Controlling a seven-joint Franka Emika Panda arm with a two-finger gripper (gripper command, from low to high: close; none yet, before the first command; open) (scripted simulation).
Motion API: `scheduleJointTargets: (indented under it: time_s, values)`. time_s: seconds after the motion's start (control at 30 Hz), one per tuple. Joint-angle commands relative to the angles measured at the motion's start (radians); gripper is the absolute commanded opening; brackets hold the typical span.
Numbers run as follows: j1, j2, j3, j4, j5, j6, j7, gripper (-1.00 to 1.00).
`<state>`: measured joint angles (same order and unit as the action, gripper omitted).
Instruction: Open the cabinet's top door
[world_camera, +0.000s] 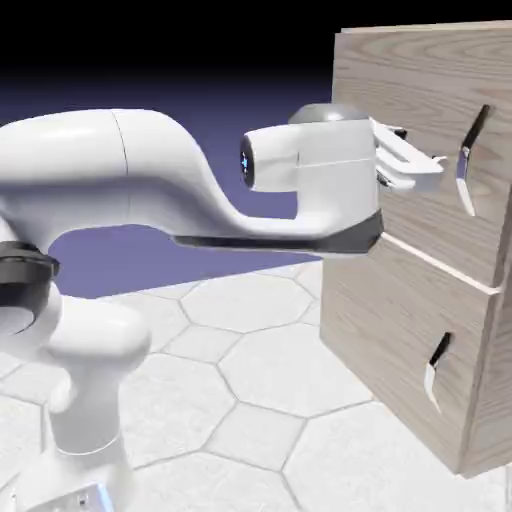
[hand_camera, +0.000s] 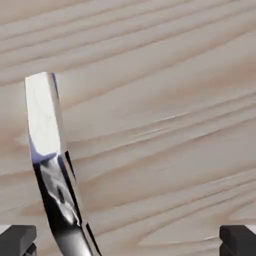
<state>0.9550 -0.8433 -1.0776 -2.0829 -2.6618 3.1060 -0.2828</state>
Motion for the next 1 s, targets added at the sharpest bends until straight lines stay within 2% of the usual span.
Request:
scheduleJointTargets:
  time_s: [0.0, 0.1, 0.3, 0.33, 0.97]
  values:
    - [0.015, -0.004, -0.018, 0.012, -0.044, 0.001, -0.017, 0.00]
    - [0.041, -0.012, -0.047, 0.032, -0.116, 0.003, -0.045, 0.00]
    - [0.235, 0.037, -0.175, 0.168, -0.122, -0.013, -0.045, 0.00]
    - [0.235, 0.037, -0.175, 0.168, -0.122, -0.013, -0.045, -1.00]
    - [-0.417, 0.004, 0.325, -0.298, 0.169, -0.249, -0.103, -1.00]
